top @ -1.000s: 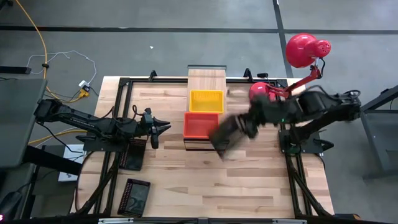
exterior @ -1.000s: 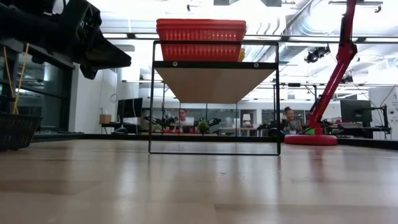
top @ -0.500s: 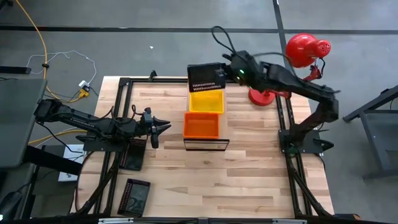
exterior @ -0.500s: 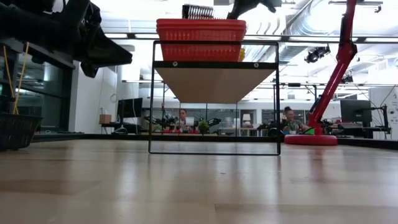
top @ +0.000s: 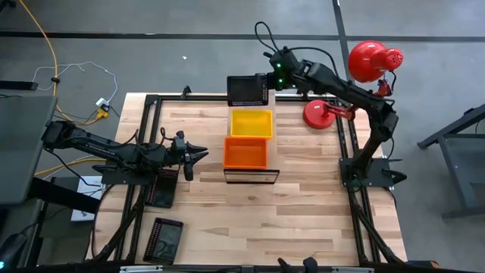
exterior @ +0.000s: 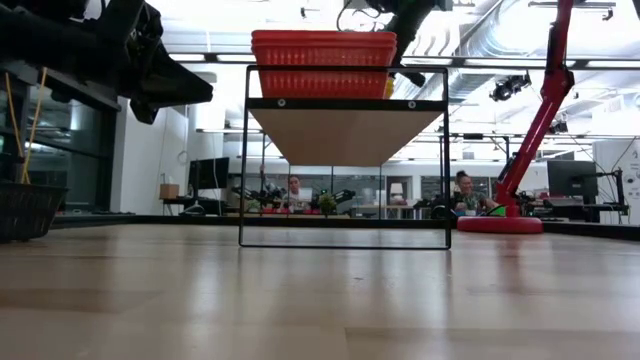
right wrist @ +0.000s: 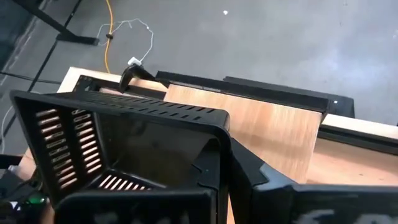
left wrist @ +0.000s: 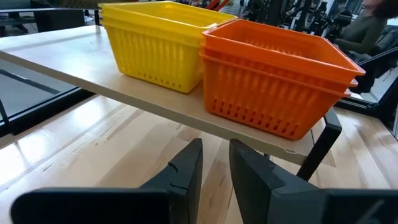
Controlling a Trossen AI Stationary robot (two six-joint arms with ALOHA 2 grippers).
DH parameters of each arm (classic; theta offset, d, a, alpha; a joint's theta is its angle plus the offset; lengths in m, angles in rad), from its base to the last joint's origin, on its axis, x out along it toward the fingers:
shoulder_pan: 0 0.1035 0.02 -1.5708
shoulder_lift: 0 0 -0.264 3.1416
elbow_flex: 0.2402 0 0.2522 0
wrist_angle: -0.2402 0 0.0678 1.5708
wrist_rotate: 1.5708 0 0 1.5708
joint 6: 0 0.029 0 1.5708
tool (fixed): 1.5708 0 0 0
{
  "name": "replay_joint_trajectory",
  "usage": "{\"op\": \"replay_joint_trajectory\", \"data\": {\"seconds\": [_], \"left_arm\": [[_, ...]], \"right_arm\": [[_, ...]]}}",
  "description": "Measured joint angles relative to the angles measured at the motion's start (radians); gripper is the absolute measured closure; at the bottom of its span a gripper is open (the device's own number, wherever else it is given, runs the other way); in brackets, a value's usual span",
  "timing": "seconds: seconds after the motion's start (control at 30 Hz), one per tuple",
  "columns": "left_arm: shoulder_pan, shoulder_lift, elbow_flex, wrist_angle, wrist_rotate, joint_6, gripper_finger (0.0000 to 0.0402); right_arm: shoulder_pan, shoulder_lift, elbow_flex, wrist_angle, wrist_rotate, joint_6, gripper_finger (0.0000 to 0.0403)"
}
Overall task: Stack baskets on shelf by color
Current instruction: Put the top right black bin on the shelf
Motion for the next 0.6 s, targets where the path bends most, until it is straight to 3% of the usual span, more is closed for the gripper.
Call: {"op": "replay_joint_trajectory", "data": {"seconds": [0.3,0.6], "left_arm": [[0.0,0.0,0.0,0.0,0.034,-0.003,0.0332],[0.0,0.0,0.0,0.0,0.029,0.0,0.0332]], "right_arm": [[-0.04,0.0,0.0,-0.108,-0.049,0.011,0.0403],[-0.031,0.008,0.0,-0.101,-0.066,0.008,0.0403]]}}
